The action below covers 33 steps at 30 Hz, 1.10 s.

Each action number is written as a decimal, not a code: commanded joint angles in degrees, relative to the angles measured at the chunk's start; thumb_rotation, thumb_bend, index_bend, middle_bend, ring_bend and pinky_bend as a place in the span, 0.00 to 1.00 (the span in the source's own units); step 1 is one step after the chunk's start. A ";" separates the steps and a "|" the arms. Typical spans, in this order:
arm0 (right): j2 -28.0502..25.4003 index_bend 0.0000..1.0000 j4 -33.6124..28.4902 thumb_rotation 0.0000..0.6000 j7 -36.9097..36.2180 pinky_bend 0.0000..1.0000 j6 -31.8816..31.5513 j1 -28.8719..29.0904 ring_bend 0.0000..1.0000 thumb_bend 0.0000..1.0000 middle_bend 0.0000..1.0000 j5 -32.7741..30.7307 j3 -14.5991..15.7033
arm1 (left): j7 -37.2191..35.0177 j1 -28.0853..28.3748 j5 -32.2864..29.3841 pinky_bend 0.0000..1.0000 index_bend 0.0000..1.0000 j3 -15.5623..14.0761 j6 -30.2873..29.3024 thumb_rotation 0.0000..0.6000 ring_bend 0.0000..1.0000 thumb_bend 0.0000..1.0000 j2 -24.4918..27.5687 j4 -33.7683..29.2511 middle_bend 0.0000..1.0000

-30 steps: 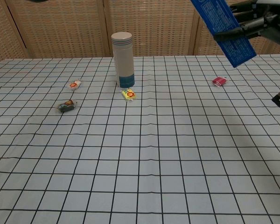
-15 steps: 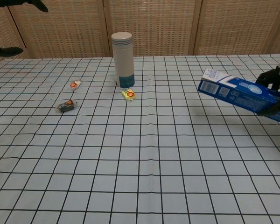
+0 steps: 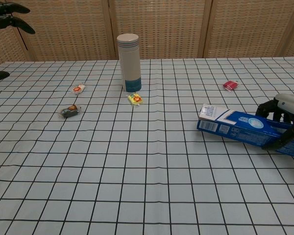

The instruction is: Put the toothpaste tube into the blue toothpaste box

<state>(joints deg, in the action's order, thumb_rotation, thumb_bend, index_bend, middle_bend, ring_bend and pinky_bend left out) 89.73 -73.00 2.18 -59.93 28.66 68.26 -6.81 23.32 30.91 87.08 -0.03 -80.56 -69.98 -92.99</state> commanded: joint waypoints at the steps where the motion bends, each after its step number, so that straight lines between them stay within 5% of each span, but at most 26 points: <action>1: -0.67 0.32 -2.67 1.00 5.19 0.16 3.38 -0.02 0.13 0.19 0.13 -2.83 1.48 | -0.74 -1.13 0.48 0.00 0.18 -0.27 -0.52 1.00 0.02 0.30 -0.11 0.39 0.00; 4: -1.43 0.08 -4.24 1.00 9.79 0.00 3.38 -0.12 0.00 0.14 0.00 -5.07 1.61 | -1.48 -2.35 0.89 0.00 0.18 -0.49 -1.04 1.00 0.02 0.30 -0.36 0.86 0.00; 7: -1.43 0.00 -4.92 1.00 12.99 0.00 1.05 -0.76 0.00 0.13 0.00 -5.42 1.67 | -2.35 -3.40 1.01 0.00 0.18 -0.59 -1.41 1.00 0.02 0.30 -0.61 1.01 0.00; 13: -3.34 0.00 -5.99 1.00 14.46 0.00 -6.27 -3.63 0.00 0.13 0.00 -1.82 2.18 | -5.01 -5.85 -0.07 0.00 0.17 -0.99 -1.40 1.00 0.02 0.29 -0.79 1.28 0.00; 18: -6.63 0.00 -6.53 1.00 13.59 0.00 -12.74 -7.16 0.00 0.13 0.00 3.63 4.27 | -4.39 -7.43 -7.16 0.00 0.07 -1.79 4.31 1.00 0.00 0.08 2.29 -3.43 0.00; 33: -10.03 0.00 -2.06 1.00 7.74 0.00 -23.06 -14.97 0.00 0.13 0.00 14.38 8.58 | -6.27 -17.90 -3.65 0.00 0.06 -5.87 -3.93 1.00 0.00 0.08 -2.94 -0.13 0.00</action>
<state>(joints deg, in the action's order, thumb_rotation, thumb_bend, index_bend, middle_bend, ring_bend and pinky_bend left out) 79.89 -75.36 9.96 -82.62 14.06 82.24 1.57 17.54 13.56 83.00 -5.48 -84.19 -72.59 -93.75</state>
